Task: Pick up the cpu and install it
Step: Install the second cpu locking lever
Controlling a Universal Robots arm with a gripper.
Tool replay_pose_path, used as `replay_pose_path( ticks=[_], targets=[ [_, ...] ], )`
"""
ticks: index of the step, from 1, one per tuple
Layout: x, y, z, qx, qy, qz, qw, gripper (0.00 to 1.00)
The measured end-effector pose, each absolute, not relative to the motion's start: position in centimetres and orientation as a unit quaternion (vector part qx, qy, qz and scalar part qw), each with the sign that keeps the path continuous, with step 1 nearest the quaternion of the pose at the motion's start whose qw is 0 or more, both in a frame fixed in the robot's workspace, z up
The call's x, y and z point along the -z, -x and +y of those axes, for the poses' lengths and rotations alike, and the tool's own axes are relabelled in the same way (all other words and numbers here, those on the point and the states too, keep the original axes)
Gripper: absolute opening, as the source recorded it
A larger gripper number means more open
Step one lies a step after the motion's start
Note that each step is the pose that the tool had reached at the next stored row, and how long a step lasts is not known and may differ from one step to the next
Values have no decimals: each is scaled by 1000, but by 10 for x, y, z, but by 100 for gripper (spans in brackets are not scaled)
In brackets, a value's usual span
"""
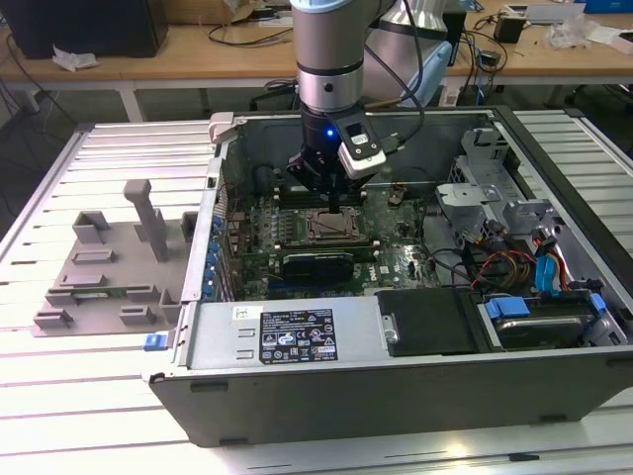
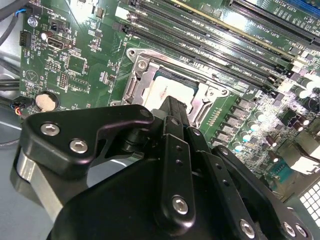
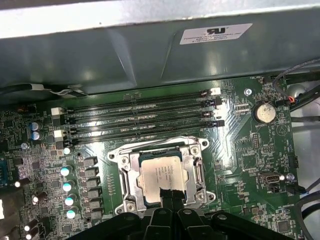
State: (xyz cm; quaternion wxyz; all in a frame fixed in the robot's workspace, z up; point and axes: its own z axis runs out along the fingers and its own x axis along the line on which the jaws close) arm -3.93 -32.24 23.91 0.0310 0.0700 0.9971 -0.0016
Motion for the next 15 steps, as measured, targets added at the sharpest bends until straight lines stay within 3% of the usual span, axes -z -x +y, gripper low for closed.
replay_pose_path(
  ticks=[15],
  targets=[
    [-239,40,-341,2,-70,997,31,11]
  ],
)
